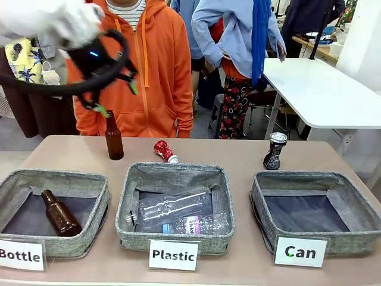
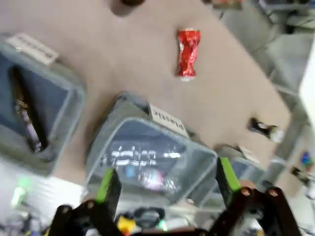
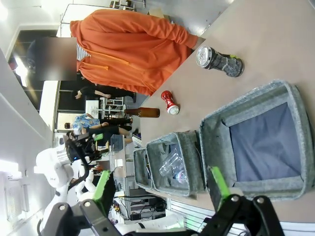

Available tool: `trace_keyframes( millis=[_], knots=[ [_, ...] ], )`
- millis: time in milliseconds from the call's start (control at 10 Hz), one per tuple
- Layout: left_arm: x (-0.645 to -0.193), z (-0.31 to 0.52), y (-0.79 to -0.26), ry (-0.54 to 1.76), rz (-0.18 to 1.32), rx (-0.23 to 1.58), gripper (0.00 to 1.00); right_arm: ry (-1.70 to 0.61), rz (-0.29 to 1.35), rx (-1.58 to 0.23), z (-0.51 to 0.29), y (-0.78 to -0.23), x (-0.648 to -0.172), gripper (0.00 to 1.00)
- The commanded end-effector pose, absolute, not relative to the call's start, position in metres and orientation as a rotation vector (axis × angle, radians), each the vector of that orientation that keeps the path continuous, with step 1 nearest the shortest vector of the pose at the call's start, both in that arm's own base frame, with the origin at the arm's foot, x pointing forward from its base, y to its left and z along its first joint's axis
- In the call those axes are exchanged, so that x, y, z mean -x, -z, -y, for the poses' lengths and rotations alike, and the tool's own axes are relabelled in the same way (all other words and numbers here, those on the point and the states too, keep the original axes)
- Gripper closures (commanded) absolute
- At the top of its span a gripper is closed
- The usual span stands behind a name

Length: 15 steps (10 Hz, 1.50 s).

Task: Sort the can waste into the basket.
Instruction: Pick up the can waste from the table and place it in the right Fabric basket.

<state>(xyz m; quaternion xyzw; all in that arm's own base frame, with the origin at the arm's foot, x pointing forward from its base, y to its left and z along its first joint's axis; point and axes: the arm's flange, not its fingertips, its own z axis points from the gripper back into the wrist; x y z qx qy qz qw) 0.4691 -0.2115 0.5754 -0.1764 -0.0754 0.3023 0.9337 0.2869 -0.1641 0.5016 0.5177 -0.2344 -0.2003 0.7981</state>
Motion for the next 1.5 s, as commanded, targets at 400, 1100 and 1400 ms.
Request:
trace_keyframes(
  millis=[400,1100,1400],
  knots=[
    [-0.559,0.327,-0.509,0.133,0.078,0.157,0.00,0.410,0.535,-1.133,0.163,-0.500,-0.288,0.00],
    [-0.566,0.351,-0.495,0.143,0.078,0.162,0.00,0.410,0.535,-1.133,0.163,-0.500,-0.288,0.00],
    [-0.582,0.348,-0.462,-0.094,0.301,0.222,0.00,0.410,0.535,-1.133,0.163,-0.500,-0.288,0.00]
  ],
)
